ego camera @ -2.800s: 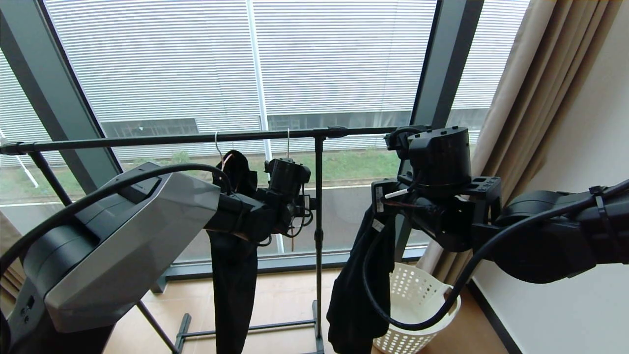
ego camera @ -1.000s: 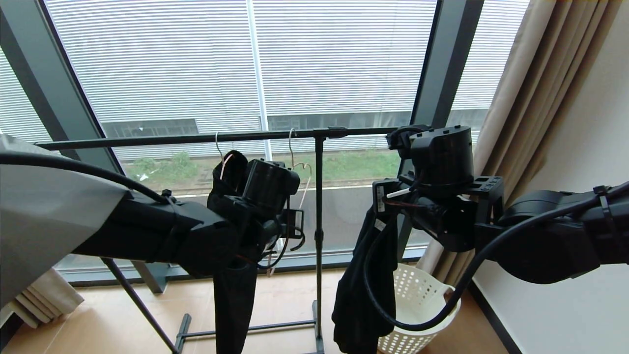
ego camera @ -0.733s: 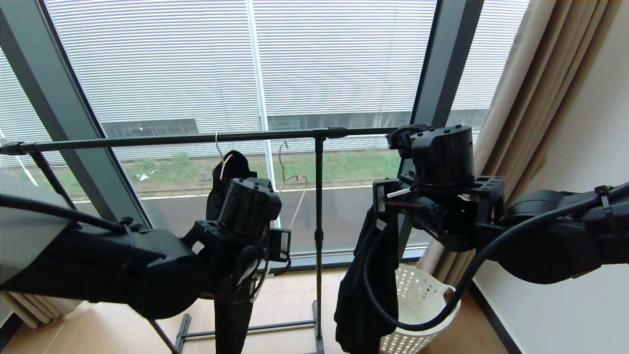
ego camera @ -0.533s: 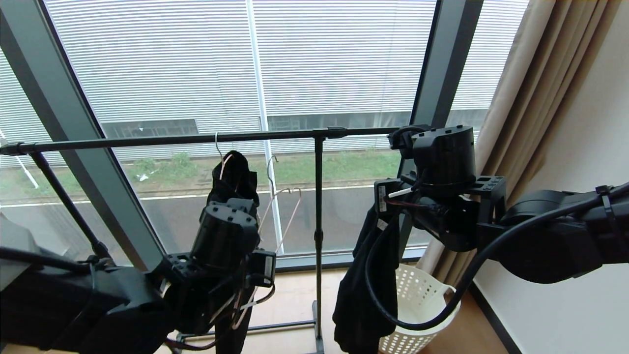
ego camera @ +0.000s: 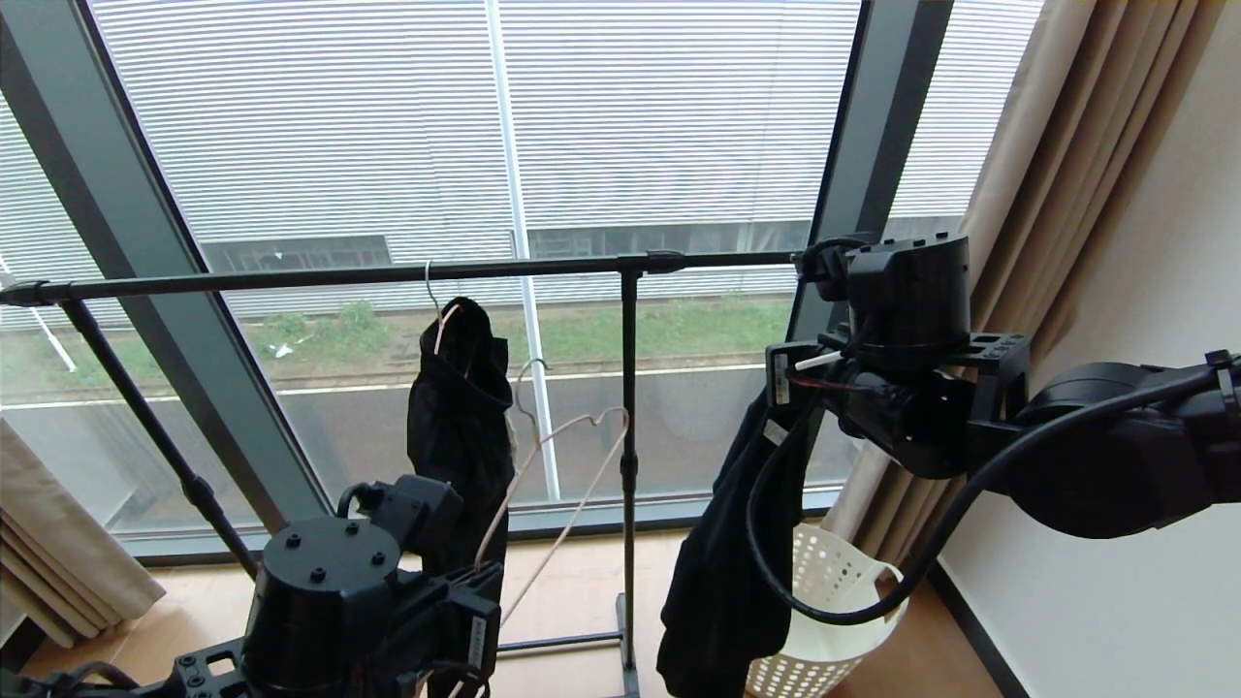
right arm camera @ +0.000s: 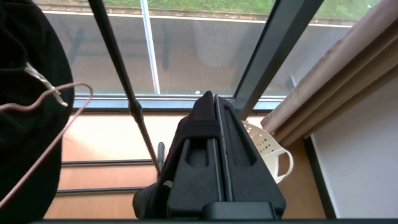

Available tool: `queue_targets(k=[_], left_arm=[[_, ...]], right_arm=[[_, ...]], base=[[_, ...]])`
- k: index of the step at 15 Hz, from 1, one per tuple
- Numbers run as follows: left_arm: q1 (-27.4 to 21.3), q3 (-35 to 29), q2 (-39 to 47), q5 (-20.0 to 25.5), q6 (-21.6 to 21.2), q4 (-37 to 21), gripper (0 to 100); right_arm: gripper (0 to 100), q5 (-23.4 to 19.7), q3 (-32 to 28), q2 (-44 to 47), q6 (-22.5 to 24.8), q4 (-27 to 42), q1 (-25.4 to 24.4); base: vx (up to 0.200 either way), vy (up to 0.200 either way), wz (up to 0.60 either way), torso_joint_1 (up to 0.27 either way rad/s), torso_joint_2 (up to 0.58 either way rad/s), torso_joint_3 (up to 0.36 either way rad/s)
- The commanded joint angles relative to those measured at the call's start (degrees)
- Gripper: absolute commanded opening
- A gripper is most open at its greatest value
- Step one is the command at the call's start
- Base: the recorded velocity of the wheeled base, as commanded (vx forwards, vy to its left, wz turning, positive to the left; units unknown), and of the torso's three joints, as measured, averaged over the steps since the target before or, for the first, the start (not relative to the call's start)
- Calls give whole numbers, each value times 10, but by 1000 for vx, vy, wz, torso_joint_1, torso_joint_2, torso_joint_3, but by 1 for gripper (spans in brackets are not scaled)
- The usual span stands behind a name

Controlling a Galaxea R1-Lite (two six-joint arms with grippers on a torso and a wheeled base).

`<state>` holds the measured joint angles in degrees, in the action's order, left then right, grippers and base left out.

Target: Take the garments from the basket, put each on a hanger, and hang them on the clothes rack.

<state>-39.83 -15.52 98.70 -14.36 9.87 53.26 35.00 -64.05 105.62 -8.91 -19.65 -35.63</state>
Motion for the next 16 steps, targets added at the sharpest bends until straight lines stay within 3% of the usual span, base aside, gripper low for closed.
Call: queue_targets(k=[1, 5, 7, 11, 16], left_arm=[[-3, 46, 0, 30, -26, 49, 0], [-3, 80, 1, 84, -35, 114, 0], [-10, 93, 0, 86, -36, 134, 0], [-15, 117, 2, 176, -35, 188, 0], [-17, 123, 1, 182, -33, 204, 0]], right_arm=[[0, 5, 2, -2, 10, 0, 4], [0, 32, 2, 4, 31, 0, 21], [0, 37, 2, 6, 34, 0, 27], [0, 41, -2, 27, 38, -6, 43], [0, 51, 0, 48, 60, -68, 57]], base=[[0, 0, 0, 0, 0, 0], [0, 0, 0, 0, 0, 0], [0, 0, 0, 0, 0, 0], [0, 0, 0, 0, 0, 0], [0, 0, 0, 0, 0, 0]])
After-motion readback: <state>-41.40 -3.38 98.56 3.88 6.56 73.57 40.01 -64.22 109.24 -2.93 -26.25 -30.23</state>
